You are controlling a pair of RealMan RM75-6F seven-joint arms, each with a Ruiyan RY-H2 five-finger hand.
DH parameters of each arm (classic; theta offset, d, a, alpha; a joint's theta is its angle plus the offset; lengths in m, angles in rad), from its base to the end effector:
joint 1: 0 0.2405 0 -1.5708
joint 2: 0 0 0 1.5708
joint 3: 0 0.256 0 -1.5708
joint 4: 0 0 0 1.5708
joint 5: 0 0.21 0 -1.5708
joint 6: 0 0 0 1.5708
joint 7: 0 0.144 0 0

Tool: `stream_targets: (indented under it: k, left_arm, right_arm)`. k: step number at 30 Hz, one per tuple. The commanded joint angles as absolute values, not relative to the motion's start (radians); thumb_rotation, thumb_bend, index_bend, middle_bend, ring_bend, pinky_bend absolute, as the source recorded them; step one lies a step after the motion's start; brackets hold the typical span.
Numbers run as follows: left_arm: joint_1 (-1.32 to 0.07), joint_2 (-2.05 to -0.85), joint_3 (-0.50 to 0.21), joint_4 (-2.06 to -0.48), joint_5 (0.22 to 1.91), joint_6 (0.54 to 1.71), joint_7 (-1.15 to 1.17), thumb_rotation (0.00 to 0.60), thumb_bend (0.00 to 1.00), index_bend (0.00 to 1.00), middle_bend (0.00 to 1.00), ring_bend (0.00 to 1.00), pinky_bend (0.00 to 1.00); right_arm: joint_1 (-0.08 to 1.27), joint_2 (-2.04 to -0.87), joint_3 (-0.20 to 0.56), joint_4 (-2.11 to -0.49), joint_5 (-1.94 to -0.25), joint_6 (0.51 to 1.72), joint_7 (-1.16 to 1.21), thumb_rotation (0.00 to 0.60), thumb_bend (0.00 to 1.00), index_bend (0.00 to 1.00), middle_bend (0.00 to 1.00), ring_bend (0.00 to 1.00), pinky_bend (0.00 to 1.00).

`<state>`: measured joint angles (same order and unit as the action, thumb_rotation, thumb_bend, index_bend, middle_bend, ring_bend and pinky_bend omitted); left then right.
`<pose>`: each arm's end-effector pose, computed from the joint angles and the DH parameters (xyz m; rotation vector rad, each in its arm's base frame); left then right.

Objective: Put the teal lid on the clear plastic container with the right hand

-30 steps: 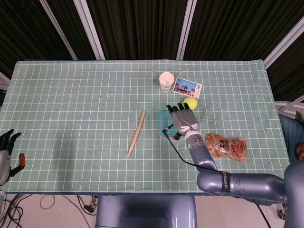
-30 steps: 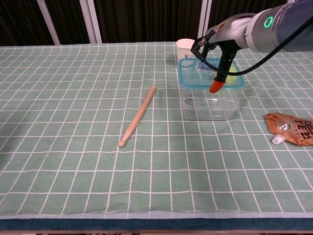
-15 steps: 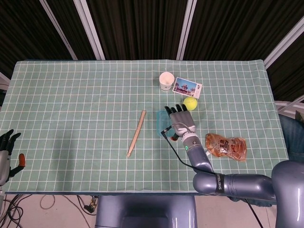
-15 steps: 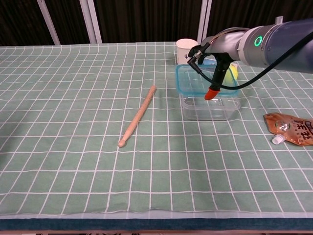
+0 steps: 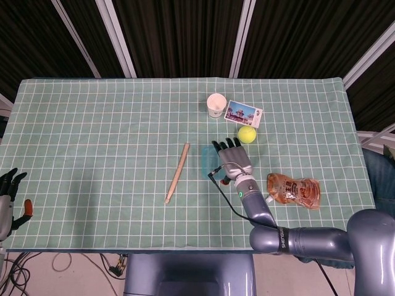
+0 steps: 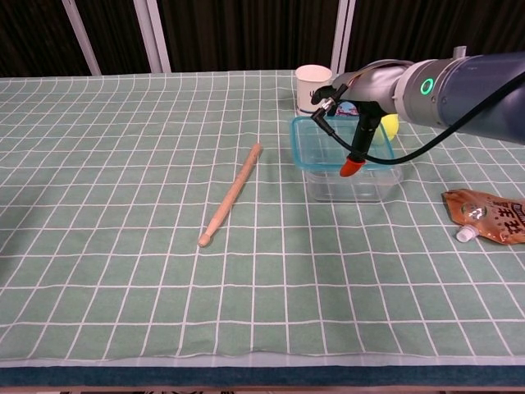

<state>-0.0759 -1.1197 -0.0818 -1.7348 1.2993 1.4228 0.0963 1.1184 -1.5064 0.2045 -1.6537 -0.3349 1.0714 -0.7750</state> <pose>-0.3145 0.1803 0.1519 -1.2386 -1.0510 -0.8029 -0.0720 -0.3750 -0.0097 1.8064 -1.0081 0.6375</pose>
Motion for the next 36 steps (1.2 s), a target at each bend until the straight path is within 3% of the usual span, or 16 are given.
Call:
stream_targets:
  k: [1,36]
  left_arm:
    - [-0.076,-1.12,-0.082,-1.734,1.299,1.424,0.098,0.6,0.57,0.11,0.0,0.0,0.0]
    - [-0.077,-1.121,-0.085,-1.737,1.28,1.42,0.11,0.6,0.57,0.11,0.0,0.0,0.0]
  right_arm:
    - [1.108,-1.512,0.201,-1.637,-0.35,1.058,-0.758,0.6,0.24,0.03,0.33,0.02,0.0]
    - [1.078,-1.563,0.201,-1.545,-0.383,1.037,-0.75,0.6,0.24,0.03,0.33,0.02,0.0]
